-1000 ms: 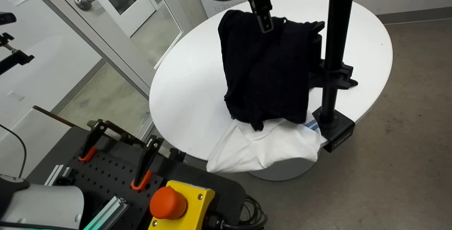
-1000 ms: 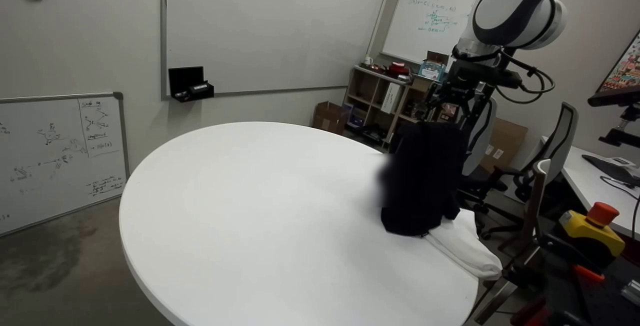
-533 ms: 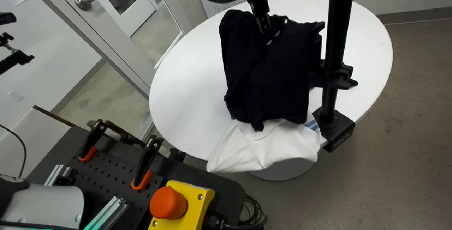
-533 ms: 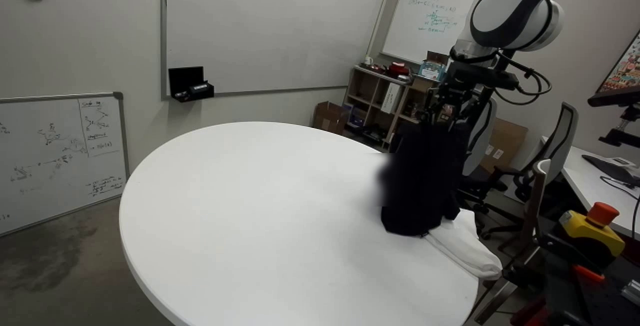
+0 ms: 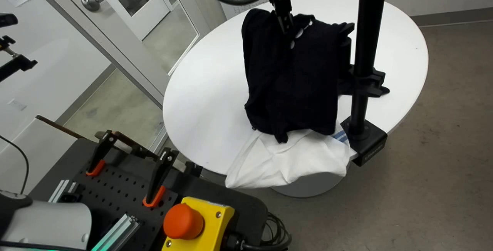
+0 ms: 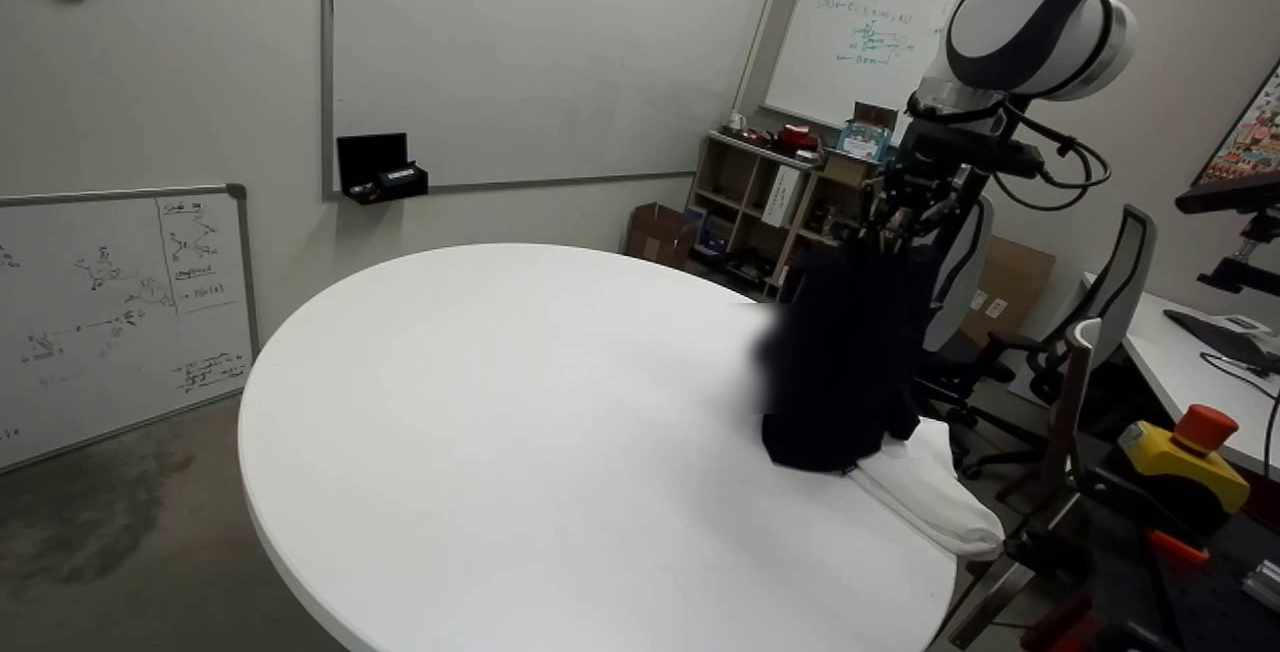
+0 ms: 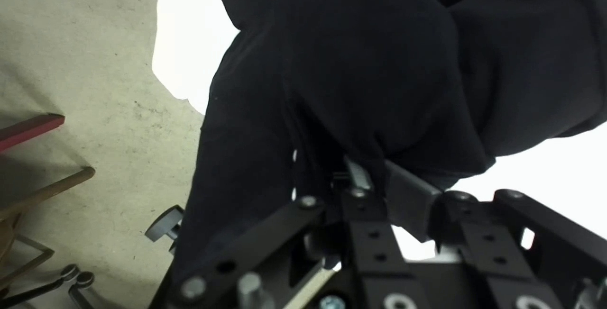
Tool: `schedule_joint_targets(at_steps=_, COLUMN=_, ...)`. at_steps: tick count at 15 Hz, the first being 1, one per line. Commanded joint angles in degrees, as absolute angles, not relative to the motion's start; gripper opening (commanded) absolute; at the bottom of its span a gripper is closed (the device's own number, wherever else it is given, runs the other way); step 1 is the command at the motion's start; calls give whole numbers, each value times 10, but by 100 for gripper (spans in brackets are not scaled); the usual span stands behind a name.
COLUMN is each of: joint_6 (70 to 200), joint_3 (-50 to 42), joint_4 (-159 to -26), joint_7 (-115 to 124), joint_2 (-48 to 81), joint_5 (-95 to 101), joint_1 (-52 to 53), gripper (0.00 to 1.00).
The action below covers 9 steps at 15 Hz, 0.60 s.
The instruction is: Remove the black t-shirt from the black stand
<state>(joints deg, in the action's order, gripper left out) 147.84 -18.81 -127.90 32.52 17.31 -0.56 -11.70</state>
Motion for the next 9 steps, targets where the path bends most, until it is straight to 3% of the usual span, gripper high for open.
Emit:
schedule_joint_targets(at_steps=1, joint_6=1463, joint_3=-169, joint_4=-1281, joint_7=296, joint_2=128, joint_5=-73, joint_1=-126, gripper=3)
schedule_joint_targets(at_steps=9, joint_6=1454, joint_3=-113, joint_4=-1305, joint_7=182, joint_2=-29, joint_5=-208, joint_1=-112, gripper=3)
